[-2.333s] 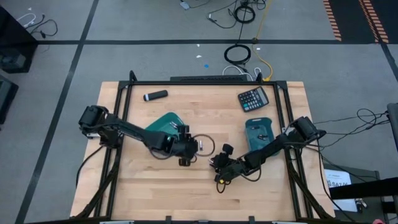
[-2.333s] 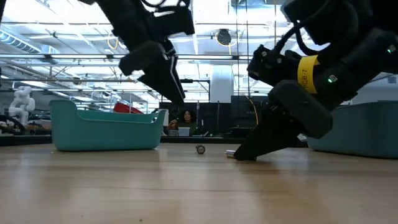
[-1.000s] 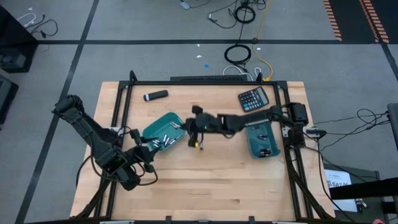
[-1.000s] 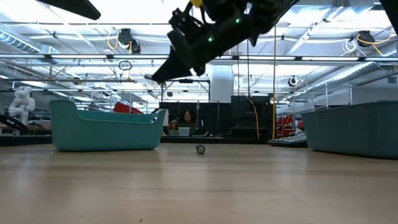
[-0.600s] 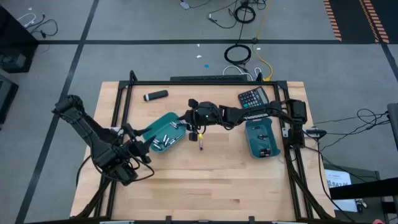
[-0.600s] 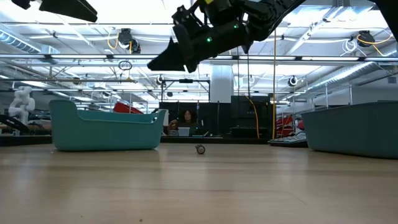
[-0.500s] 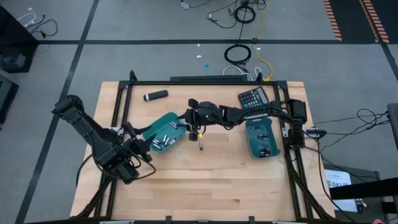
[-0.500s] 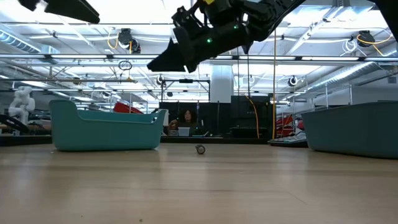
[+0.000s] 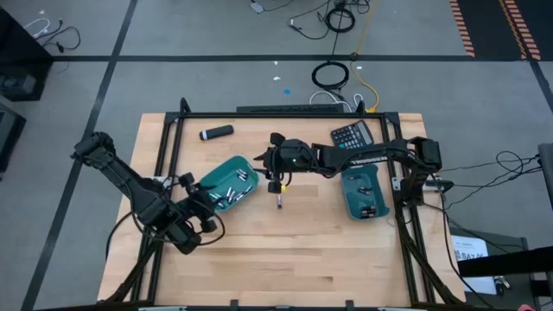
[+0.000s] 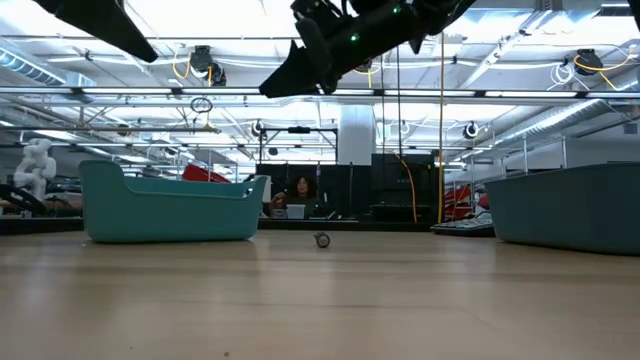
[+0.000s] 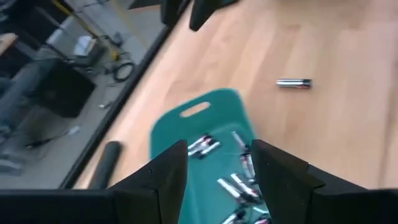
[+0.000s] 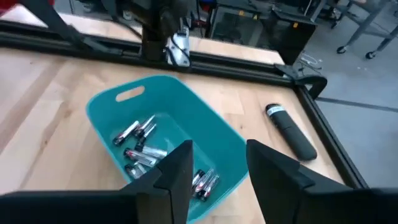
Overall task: Sort batteries
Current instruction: Put the white battery into the green bin
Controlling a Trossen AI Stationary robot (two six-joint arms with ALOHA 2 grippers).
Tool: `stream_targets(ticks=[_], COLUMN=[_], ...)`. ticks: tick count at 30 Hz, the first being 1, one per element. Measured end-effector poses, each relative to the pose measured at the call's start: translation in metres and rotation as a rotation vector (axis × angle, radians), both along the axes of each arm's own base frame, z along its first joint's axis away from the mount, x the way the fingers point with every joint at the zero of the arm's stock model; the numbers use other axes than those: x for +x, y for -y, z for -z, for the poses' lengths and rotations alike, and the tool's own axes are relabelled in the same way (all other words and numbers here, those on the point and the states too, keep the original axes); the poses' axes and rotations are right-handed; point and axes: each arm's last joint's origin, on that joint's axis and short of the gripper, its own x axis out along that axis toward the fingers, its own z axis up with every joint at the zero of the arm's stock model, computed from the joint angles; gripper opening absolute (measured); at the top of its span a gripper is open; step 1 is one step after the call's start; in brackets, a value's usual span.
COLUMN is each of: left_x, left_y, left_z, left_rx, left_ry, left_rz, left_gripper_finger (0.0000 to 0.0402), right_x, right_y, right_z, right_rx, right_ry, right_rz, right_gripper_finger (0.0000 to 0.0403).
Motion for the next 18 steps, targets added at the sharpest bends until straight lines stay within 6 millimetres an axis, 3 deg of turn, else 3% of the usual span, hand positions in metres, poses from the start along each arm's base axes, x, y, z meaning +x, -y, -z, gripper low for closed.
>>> stream_targets(ticks=[6,12,18], left_x=[0.014,0.031,0.049], left_y=[0.016,0.038,0.031], left_z=[-0.003,-0.015,-0.027], left_rx=[-0.116,-0.221,-0.151], left_ry=[0.012,0.053,0.157], left_rz=[0.153,0.479,0.53], left_gripper_finger=[0.0189,0.0189,0.0189], right_x=[-0.02,-0.068,-0.097], right_y=[-0.021,-0.05,-0.052], right_z=[0.001,0.004,-0.006], right_rx=[-0.029,-0.144,-0.271], right_ry=[-0.014,0.118,0.346], right_rz=[0.126,0.35,0.509], right_gripper_finger=[0.0127,0.0123,0.0123])
